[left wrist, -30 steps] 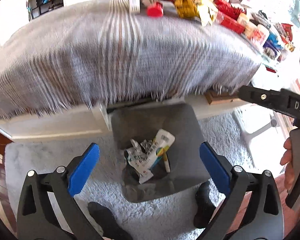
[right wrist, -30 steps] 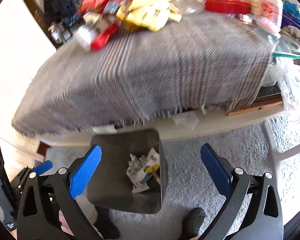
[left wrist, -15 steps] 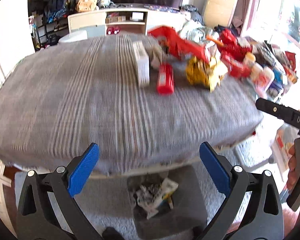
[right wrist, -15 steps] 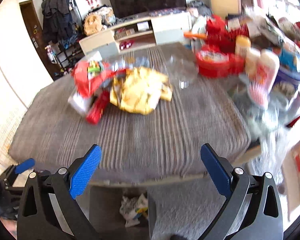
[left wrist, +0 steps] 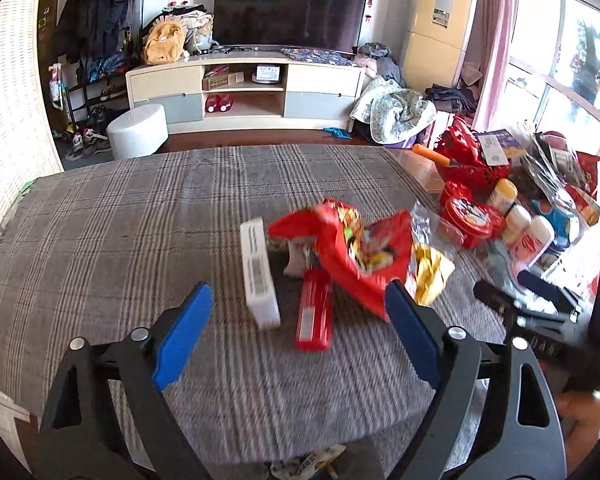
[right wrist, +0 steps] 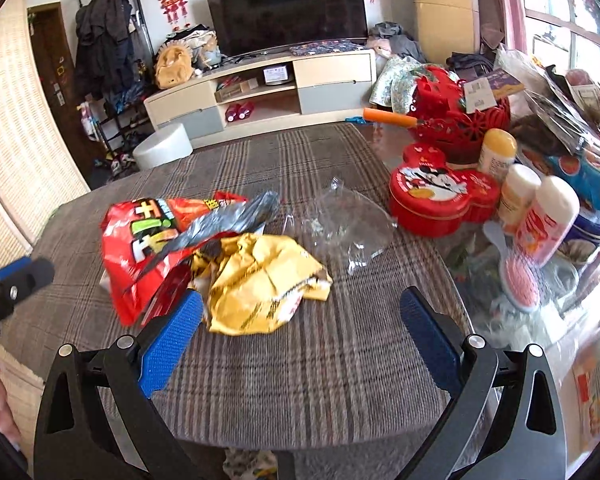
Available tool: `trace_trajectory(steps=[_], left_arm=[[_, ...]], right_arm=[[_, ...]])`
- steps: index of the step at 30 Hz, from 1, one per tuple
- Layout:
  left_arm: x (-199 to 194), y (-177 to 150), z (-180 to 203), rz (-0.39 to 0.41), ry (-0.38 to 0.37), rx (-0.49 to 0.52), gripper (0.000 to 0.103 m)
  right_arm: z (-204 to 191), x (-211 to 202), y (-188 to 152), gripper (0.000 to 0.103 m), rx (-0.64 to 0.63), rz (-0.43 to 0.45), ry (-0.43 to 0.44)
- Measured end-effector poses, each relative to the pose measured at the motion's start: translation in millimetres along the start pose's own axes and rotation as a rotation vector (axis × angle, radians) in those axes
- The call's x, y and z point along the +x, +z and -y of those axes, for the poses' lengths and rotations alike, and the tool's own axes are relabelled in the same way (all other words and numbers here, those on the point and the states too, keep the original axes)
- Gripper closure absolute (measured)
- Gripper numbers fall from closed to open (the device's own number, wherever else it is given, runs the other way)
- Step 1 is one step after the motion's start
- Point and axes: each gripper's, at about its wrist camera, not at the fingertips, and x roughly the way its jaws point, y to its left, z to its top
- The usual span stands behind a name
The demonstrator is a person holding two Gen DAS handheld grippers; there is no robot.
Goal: Collect trash
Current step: 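Grasp the red snack bag with the left gripper while the right gripper grasps the yellow wrapper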
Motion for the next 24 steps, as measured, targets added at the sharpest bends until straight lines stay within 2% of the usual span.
trace_trajectory(steps=[5, 10, 15, 19, 24], left_arm=[[30.4, 21.2, 5.9, -0.046, -0.025, -0.017, 0.027], [58.9, 23.8, 17.3, -0.111, -0.023, 0.013, 0.030], [80.7, 21.8, 20.3, -0.154, -0.045, 0.007, 0.043], [92.3, 21.0, 20.8, -0.178, -0.066, 0.006, 0.073], [95.8, 21.5, 20.0, -0.169, -0.077, 0.022, 0.084]], right_arm=[[-8.1, 18.0, 0.4, 0.005, -0.039, -0.040, 0.021], [-16.0, 33.4, -5.4, 0.005, -0.066, -0.059, 0.033], [-17.7, 45.2, -10.1, 0.005, -0.071, -0.067, 0.046], [-23.0, 56.5, -13.8, 0.004, -0.071, -0.090, 0.067], [-29.1, 64.9, -11.8, 0.003, -0.078, -0.090, 0.066]])
